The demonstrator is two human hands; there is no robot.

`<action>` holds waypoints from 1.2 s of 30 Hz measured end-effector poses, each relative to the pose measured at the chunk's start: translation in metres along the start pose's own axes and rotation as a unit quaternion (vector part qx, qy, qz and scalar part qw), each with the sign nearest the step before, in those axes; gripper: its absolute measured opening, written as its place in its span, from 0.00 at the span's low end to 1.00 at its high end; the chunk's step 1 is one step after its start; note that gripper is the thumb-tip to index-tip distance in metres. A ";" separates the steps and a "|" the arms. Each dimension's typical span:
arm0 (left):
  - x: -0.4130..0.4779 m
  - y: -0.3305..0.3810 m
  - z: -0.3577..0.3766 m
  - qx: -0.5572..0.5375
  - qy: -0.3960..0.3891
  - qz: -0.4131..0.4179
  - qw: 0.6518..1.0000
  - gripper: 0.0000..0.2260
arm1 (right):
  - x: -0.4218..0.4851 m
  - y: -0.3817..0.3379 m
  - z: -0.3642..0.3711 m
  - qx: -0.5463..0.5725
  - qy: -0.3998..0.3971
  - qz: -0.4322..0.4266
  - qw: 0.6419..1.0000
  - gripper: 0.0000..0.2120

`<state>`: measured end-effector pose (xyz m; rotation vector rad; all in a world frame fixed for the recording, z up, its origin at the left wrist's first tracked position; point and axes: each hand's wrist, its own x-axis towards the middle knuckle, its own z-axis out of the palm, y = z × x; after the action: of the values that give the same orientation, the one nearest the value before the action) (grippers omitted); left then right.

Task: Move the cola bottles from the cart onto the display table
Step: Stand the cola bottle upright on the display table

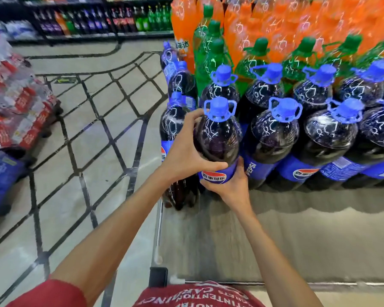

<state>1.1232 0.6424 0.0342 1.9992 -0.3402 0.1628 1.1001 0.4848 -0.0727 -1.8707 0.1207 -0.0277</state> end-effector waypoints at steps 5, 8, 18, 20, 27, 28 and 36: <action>0.007 -0.009 0.001 -0.004 -0.039 0.023 0.999 0.49 | 0.001 0.004 0.010 0.014 0.044 -0.005 0.999 0.43; 0.006 -0.013 0.001 0.003 -0.050 0.036 0.998 0.49 | 0.000 0.005 0.016 0.026 0.064 -0.005 0.998 0.45; 0.016 -0.022 -0.001 -0.008 -0.050 0.042 0.998 0.48 | -0.004 0.006 0.026 0.003 0.129 0.010 0.992 0.49; 0.016 -0.024 -0.001 -0.010 -0.055 0.052 0.997 0.48 | -0.006 0.007 0.031 0.001 0.146 0.016 0.989 0.50; 0.019 -0.027 0.000 -0.023 -0.067 0.059 0.996 0.48 | -0.011 0.002 0.038 -0.069 0.195 0.003 0.978 0.47; 0.020 -0.027 0.000 -0.024 -0.072 0.061 0.995 0.48 | -0.012 0.002 0.039 -0.084 0.201 -0.004 0.976 0.47; 0.021 -0.032 0.000 0.023 -0.060 0.106 0.992 0.50 | -0.019 -0.004 0.048 -0.095 0.252 -0.007 0.963 0.47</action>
<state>1.1526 0.6514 0.0121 2.0203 -0.6325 0.1850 1.0856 0.5336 -0.0825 -2.0206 0.4755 -0.5205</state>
